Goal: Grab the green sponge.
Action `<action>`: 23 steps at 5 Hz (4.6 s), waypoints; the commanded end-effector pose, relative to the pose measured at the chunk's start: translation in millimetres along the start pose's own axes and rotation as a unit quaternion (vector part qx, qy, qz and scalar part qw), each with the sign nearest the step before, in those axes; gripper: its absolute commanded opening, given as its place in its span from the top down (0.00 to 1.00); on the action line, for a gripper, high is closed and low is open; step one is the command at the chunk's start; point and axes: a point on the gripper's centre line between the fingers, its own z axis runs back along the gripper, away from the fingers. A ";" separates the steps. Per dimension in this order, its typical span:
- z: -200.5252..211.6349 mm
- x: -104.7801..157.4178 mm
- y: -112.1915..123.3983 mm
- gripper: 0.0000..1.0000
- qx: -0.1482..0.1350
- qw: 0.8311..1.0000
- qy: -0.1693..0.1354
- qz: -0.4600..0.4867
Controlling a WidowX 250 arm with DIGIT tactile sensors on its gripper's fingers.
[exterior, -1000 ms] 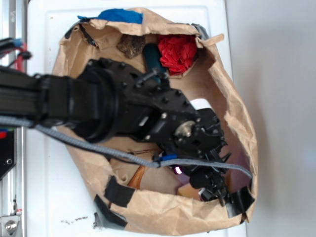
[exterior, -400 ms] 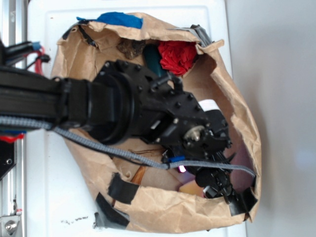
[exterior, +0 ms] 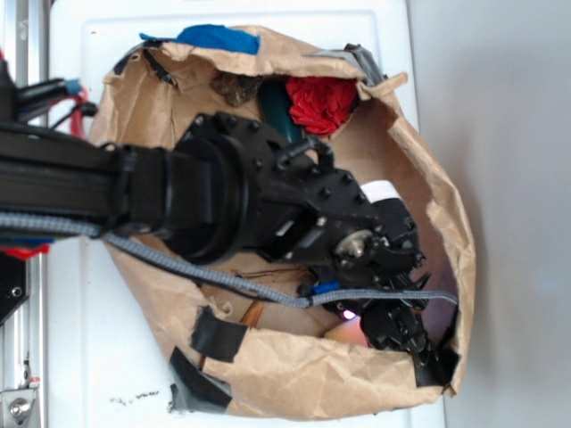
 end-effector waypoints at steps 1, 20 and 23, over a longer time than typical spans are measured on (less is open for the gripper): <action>18.8 16.2 6.3 1.00 -0.008 1.000 -0.025 0.003; -4.0 -13.9 -16.9 0.00 -0.022 0.996 -0.044 -0.069; -3.1 -2.4 -14.9 1.00 -0.027 0.999 -0.026 -0.030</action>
